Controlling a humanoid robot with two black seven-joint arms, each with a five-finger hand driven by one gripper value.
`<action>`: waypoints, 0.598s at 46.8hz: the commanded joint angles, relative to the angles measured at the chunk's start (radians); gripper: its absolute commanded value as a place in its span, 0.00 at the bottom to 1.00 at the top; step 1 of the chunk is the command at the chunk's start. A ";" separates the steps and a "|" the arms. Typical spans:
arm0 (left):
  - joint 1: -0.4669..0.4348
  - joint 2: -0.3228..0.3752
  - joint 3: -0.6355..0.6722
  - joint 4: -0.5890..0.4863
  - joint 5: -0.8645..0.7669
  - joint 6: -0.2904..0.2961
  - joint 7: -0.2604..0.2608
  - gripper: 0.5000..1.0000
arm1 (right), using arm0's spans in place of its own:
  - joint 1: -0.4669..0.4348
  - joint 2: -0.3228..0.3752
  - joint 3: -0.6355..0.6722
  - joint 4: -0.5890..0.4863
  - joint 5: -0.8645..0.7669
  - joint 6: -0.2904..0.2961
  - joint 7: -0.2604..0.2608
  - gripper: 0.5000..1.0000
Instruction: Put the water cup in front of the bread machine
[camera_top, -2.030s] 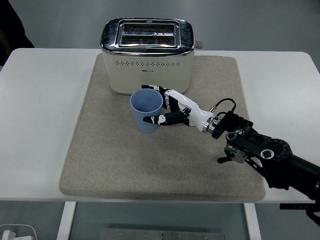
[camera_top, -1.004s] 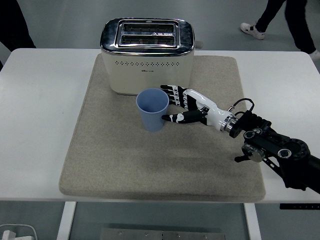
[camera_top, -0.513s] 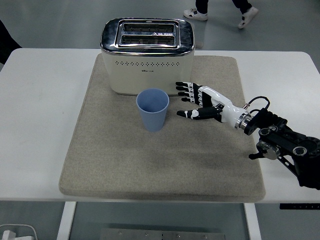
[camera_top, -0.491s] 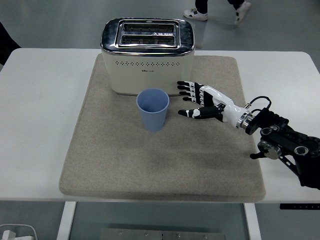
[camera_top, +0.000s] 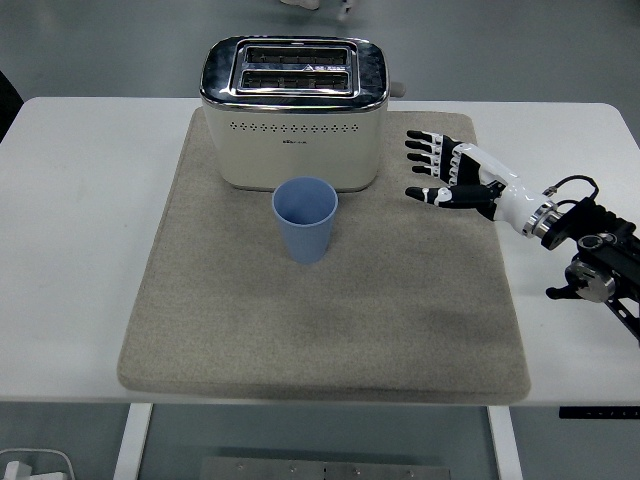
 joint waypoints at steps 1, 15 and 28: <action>0.000 0.000 -0.001 0.000 0.000 0.000 0.000 1.00 | 0.001 -0.002 0.010 0.000 0.000 -0.001 -0.029 0.86; 0.000 0.000 0.000 -0.002 0.000 0.000 0.000 1.00 | 0.044 -0.037 0.025 0.000 0.316 0.003 -0.325 0.86; 0.000 0.000 0.000 -0.005 0.000 0.000 0.000 1.00 | 0.084 -0.068 0.021 -0.001 0.517 0.051 -0.535 0.86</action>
